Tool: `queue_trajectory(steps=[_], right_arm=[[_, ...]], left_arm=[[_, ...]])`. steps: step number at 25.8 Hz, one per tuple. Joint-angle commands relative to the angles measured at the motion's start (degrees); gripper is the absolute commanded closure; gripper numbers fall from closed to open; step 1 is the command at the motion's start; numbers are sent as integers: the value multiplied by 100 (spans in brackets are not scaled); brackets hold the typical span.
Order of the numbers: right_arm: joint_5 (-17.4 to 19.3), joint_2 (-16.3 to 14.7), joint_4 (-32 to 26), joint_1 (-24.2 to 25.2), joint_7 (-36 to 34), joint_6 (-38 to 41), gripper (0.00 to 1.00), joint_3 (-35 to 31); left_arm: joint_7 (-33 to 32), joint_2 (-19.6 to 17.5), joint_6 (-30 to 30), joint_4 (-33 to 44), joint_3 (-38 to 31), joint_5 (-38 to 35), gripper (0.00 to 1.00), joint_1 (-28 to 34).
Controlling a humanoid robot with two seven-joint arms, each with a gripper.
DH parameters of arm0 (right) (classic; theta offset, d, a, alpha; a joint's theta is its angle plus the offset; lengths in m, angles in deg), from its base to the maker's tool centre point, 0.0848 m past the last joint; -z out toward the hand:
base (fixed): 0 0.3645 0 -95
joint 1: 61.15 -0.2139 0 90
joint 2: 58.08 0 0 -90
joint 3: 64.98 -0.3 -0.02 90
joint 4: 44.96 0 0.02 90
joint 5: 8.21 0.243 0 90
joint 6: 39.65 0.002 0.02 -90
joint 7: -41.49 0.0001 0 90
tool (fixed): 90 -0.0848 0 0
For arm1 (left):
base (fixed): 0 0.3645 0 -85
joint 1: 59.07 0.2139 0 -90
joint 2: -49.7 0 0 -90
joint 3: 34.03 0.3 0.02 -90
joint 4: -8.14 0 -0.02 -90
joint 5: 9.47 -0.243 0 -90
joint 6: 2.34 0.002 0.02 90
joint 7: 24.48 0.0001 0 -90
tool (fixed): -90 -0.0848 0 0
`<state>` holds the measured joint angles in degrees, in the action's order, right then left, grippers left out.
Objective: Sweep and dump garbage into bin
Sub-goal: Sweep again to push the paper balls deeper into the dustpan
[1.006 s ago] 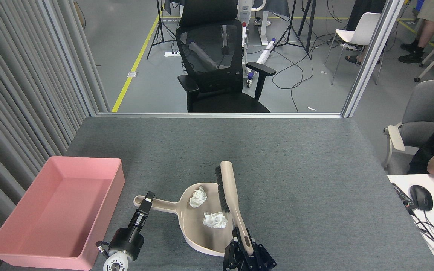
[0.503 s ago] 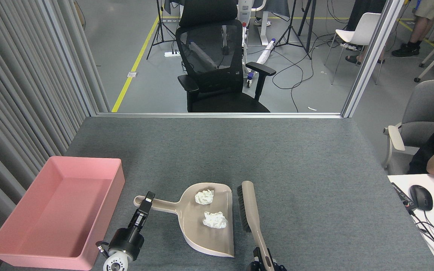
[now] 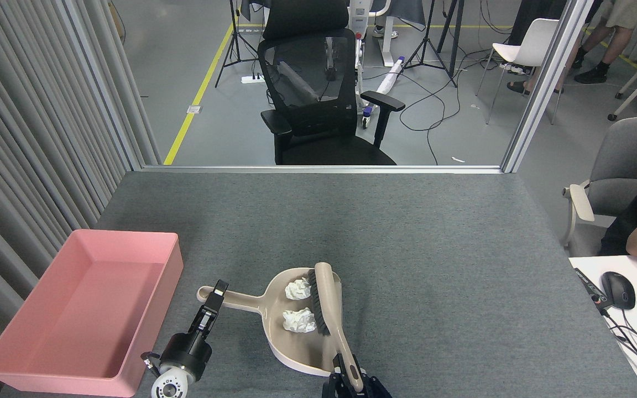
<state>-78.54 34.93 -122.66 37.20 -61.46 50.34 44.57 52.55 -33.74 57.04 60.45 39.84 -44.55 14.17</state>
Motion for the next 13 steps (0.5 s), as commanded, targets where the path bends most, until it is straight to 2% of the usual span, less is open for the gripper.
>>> queue_trajectory(steps=[1, 4, 9, 13], right_arm=[[2, 42, 0, -53, -41, -218, 91, 374], [2, 33, -211, -53, -50, -254, 91, 479], [10, -108, -896, 290, -58, -262, 91, 303], [10, -354, -1292, 685, -23, -183, 90, -417]], left_arm=[[5, 3, 3, -1, 4, -9, 82, -2], [5, 3, 3, -1, 4, 0, 82, -2], [-31, -6, 30, -45, -5, 79, 82, -2], [-110, -6, 30, -54, -48, 88, 82, -2]])
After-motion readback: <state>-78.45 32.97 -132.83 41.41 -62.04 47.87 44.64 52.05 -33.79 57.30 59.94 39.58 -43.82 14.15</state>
